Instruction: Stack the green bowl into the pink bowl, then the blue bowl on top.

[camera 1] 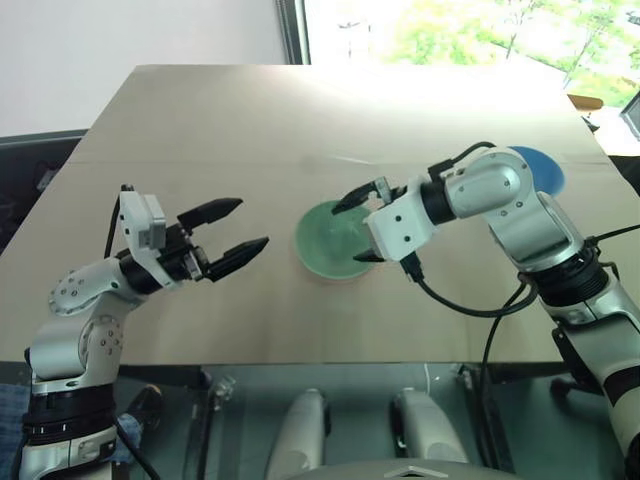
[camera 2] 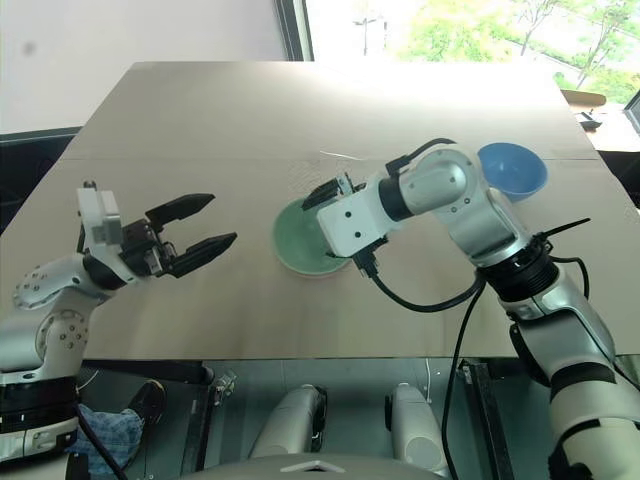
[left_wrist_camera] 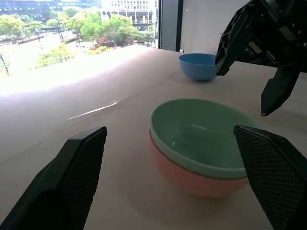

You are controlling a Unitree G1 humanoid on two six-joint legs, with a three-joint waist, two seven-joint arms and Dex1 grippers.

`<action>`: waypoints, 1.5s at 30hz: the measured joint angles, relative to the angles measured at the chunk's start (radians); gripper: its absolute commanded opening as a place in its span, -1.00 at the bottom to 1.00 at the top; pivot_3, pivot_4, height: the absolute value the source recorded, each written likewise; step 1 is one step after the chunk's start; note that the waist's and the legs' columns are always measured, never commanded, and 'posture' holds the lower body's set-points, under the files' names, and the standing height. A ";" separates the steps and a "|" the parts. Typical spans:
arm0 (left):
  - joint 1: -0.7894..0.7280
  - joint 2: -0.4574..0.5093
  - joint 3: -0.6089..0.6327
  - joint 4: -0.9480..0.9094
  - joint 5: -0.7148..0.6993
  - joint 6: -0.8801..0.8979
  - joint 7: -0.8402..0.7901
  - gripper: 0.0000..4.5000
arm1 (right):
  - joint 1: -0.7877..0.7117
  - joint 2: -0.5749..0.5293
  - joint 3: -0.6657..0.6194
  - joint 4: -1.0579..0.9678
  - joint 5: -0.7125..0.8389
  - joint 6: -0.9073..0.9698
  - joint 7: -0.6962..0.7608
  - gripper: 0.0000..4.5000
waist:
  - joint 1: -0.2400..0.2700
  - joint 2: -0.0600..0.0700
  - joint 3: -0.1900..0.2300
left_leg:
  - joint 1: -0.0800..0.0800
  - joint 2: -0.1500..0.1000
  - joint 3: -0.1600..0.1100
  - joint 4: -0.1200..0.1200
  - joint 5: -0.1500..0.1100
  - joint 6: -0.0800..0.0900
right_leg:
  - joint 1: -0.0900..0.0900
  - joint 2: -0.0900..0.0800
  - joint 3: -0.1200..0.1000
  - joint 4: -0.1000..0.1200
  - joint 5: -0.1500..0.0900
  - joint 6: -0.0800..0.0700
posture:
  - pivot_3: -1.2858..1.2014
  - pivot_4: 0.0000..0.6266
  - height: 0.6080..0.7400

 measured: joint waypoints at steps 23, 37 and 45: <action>-0.206 -0.075 -0.153 0.078 0.021 -0.020 -0.058 1.00 | 0.104 -0.239 -0.303 0.509 -0.027 0.356 -0.344 0.65 | -0.004 0.000 0.001 | -0.004 -0.002 -0.001 -0.001 0.000 0.000 | -0.001 -0.002 -0.002 -0.005 0.000 0.000 | 0.03 -0.52 1.00; -0.214 -0.079 -0.154 0.097 0.030 -0.021 -0.075 1.00 | 0.006 -0.176 -0.259 0.949 -0.112 0.187 -0.451 0.01 | -0.003 0.000 0.001 | -0.004 -0.002 0.001 -0.001 0.000 0.000 | -0.001 -0.002 -0.001 -0.005 0.000 0.000 | 0.03 -0.52 1.00; -0.180 -0.076 -0.150 0.081 0.030 -0.021 -0.070 1.00 | -0.026 -0.164 -0.259 1.023 -0.133 0.109 -0.462 -0.99 | -0.003 0.000 0.001 | -0.004 -0.002 0.001 -0.001 0.000 0.000 | -0.001 -0.002 -0.001 -0.005 0.000 0.000 | 0.03 -0.52 1.00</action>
